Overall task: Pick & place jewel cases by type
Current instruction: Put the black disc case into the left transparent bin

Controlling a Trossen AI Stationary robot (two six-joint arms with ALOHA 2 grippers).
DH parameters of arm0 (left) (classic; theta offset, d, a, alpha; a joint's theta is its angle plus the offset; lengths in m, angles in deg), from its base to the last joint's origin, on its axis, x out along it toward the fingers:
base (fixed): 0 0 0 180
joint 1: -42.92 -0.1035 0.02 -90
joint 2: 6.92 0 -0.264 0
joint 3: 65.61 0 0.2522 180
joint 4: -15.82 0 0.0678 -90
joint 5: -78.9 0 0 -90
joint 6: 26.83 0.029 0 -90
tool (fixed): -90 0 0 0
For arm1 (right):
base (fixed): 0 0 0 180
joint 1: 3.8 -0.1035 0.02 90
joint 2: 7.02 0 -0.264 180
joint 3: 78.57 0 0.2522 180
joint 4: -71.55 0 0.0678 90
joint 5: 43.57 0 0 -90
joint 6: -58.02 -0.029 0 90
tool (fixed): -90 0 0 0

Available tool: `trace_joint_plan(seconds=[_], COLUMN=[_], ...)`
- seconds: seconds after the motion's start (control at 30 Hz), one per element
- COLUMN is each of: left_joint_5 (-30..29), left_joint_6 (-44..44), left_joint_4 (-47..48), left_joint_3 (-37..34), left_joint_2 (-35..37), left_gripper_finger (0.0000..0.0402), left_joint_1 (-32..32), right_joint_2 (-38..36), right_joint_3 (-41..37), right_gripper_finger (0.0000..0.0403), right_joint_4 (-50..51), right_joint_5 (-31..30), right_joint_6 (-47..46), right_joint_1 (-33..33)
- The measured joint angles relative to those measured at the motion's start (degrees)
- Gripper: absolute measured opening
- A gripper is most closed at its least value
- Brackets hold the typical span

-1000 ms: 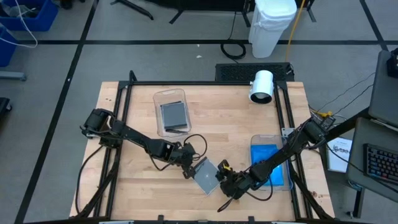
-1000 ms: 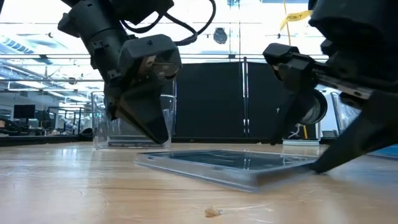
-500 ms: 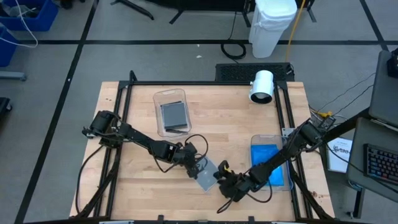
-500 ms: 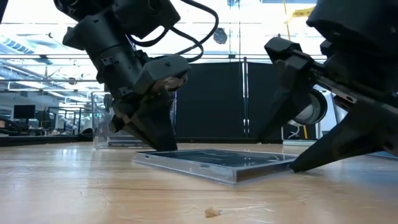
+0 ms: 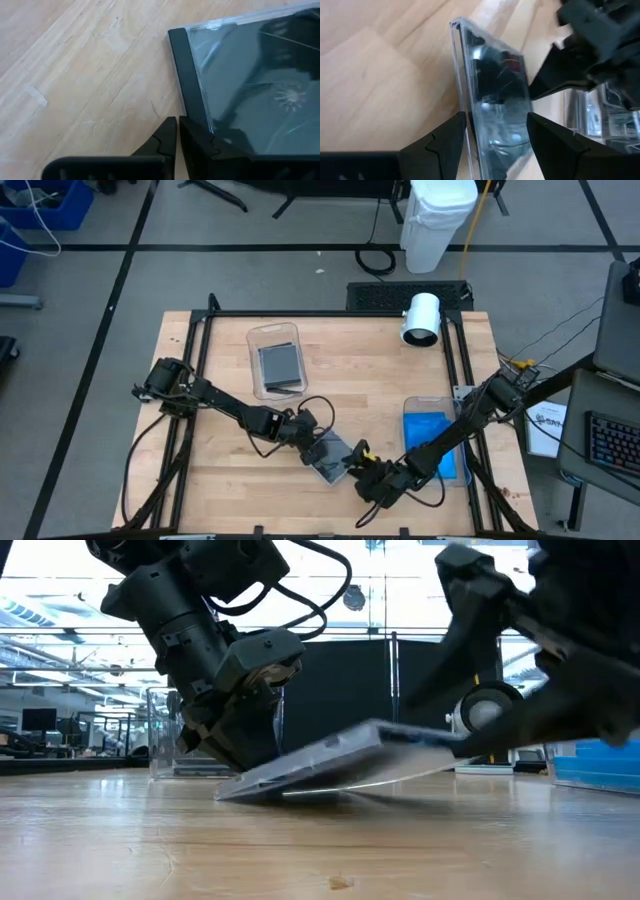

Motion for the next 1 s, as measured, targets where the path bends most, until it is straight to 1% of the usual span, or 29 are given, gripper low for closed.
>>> trace_joint_plan(seconds=[0.33, 0.47, 0.6, 0.73, 0.83, 0.93, 1.0], left_joint_5=[0.26, 0.28, 0.32, 1.58, 2.23, 4.31, 5.4], left_joint_6=[0.0, 0.15, 0.58, 0.61, 1.74, 3.79, 4.28], left_joint_4=[-0.04, -0.03, -0.04, -1.81, -3.55, -6.0, -6.35], left_joint_3=[-0.02, -0.02, -0.04, 0.09, -0.07, -0.13, -0.13], left_joint_2=[-0.04, -0.04, -0.04, -0.27, -0.22, -0.35, -0.33], left_gripper_finger=[0.0035, 0.0035, 0.0035, 0.0036, 0.0036, 0.0036, 0.0036], left_joint_1=[0.0, 0.0, 0.02, 0.16, 0.11, 0.11, 0.14], right_joint_2=[-1.07, -1.09, -1.16, -0.91, -0.94, -0.94, -0.94], right_joint_3=[0.11, 0.21, 0.26, 0.1, 0.13, 0.13, 0.11], right_gripper_finger=[0.0203, 0.0203, 0.0203, 0.0203, 0.0203, 0.0203, 0.0203], right_joint_4=[-1.44, -3.56, -5.36, -5.37, -5.02, -3.61, -3.54], right_joint_5=[-0.58, -3.9, -4.61, -7.04, -5.76, -2.99, -2.69], right_joint_6=[0.02, 2.45, 4.26, 4.95, 4.09, 2.24, 1.95], right_joint_1=[0.0, -0.11, -0.11, 1.13, 2.13, 3.44, 3.95])
